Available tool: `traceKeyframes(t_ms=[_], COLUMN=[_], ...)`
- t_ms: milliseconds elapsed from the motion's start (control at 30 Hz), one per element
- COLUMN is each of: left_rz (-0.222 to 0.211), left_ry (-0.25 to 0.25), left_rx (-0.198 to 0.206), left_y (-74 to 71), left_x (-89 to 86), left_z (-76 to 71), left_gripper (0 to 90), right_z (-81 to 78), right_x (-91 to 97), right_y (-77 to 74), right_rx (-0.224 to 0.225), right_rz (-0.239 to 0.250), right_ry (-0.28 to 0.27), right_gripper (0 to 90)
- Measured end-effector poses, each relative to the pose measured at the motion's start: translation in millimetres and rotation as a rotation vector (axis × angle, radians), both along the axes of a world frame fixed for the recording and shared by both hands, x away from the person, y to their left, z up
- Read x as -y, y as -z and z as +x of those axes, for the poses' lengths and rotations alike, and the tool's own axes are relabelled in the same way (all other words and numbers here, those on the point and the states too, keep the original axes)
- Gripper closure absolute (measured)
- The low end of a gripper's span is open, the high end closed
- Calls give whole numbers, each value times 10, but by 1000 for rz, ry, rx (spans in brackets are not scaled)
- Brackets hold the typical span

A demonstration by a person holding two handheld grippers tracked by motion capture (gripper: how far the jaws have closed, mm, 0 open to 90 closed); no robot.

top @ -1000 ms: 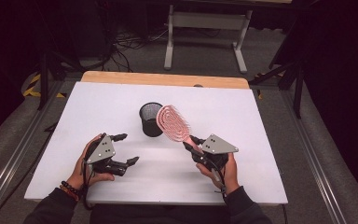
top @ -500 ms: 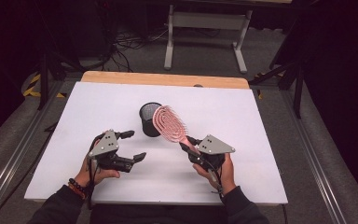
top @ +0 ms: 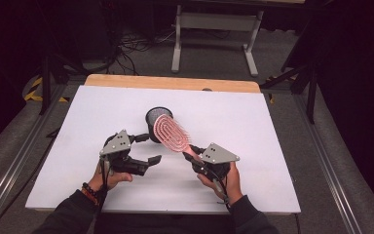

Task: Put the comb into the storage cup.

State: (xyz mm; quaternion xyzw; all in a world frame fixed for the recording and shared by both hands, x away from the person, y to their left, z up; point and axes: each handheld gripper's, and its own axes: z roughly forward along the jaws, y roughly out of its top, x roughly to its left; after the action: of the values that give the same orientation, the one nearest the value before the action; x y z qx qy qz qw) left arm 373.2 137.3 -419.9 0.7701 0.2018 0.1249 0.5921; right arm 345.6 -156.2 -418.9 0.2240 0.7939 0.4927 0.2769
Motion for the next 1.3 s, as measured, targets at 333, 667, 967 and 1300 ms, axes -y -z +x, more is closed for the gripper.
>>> traceKeyframes(t_ms=[333, 667, 967, 1300], left_rz=[-45, -84, -123, -167], left_ry=[-14, -54, -86, -53], left_rx=[-36, -64, -79, -73], left_y=[-20, -39, -67, -87], left_x=[144, 235, 255, 232], left_z=[44, 72, 75, 65], left_gripper=[158, 204, 341, 522], right_z=[-18, -46, -59, -54], right_x=[-70, -154, -202, -230], right_y=[36, 101, 152, 201], right_rx=[1, 27, 40, 42], right_rz=[-18, -47, -74, -90], right_ry=[-10, -7, -4, 8], right_gripper=[696, 695, 695, 695])
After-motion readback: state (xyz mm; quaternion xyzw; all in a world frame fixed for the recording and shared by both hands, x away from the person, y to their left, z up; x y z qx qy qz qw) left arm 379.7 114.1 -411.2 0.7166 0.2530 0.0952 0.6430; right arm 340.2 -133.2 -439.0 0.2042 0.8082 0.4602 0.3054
